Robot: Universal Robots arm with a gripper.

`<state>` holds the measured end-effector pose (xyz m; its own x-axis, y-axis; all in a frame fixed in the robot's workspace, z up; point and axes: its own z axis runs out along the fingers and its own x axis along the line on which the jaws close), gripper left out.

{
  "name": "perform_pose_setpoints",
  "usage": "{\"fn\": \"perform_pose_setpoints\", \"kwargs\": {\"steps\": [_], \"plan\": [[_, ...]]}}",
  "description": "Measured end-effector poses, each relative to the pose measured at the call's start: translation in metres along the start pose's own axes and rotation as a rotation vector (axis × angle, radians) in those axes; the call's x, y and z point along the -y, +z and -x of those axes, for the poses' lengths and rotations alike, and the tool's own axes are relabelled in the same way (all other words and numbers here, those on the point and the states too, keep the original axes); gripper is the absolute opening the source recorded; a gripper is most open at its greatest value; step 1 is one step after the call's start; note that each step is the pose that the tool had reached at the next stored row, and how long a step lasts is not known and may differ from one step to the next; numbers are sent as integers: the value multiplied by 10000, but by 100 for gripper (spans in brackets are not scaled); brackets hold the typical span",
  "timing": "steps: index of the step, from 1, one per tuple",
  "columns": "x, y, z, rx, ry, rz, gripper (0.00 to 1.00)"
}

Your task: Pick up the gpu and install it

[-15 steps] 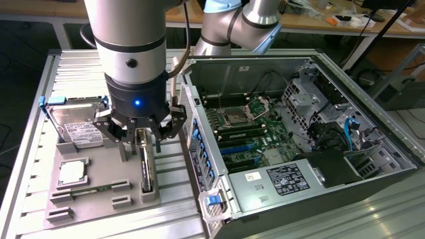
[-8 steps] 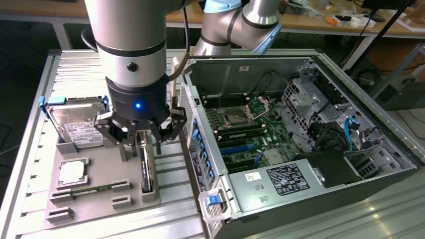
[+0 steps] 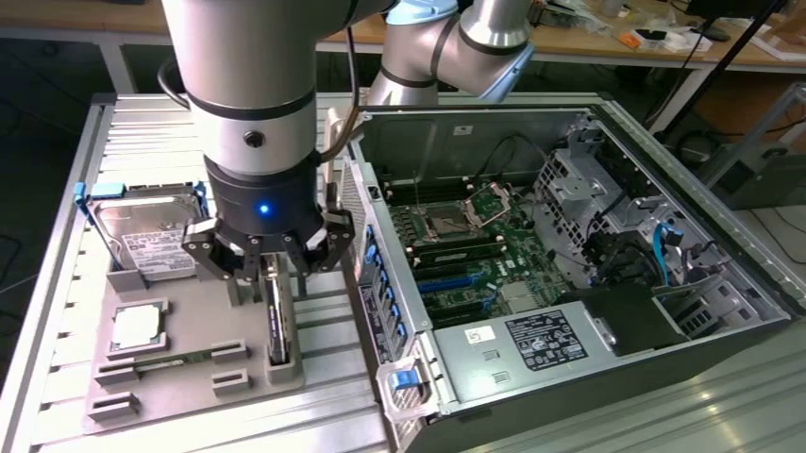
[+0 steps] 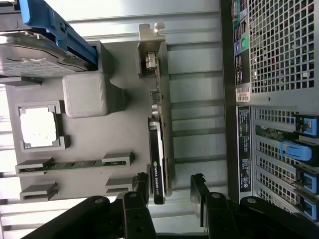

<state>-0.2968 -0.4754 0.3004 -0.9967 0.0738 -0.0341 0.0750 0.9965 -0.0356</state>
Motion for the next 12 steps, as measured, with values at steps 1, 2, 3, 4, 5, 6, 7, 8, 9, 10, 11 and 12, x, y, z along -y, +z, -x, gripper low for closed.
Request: {"fn": "perform_pose_setpoints", "kwargs": {"steps": [1, 2, 3, 4, 5, 6, 7, 8, 9, 10, 11, 12], "plan": [[0, 9, 0, 4, -1, -6, 47], [-2, 15, -1, 7, -1, -8, 47], [-4, 20, -1, 8, -1, -10, 47], [-8, 25, -1, 10, 0, -9, 47], [-10, 29, -2, 11, -1, -9, 45], [-12, 32, -1, 12, -1, -9, 39], [-13, 35, -2, 13, -1, -10, 39], [-13, 39, -3, 18, 0, -14, 32], [-13, 39, -3, 18, -1, -16, 32], [-13, 39, -3, 17, -1, -16, 25], [-13, 39, -3, 18, -1, -17, 25], [-13, 40, -2, 20, -1, -20, 25]]}}
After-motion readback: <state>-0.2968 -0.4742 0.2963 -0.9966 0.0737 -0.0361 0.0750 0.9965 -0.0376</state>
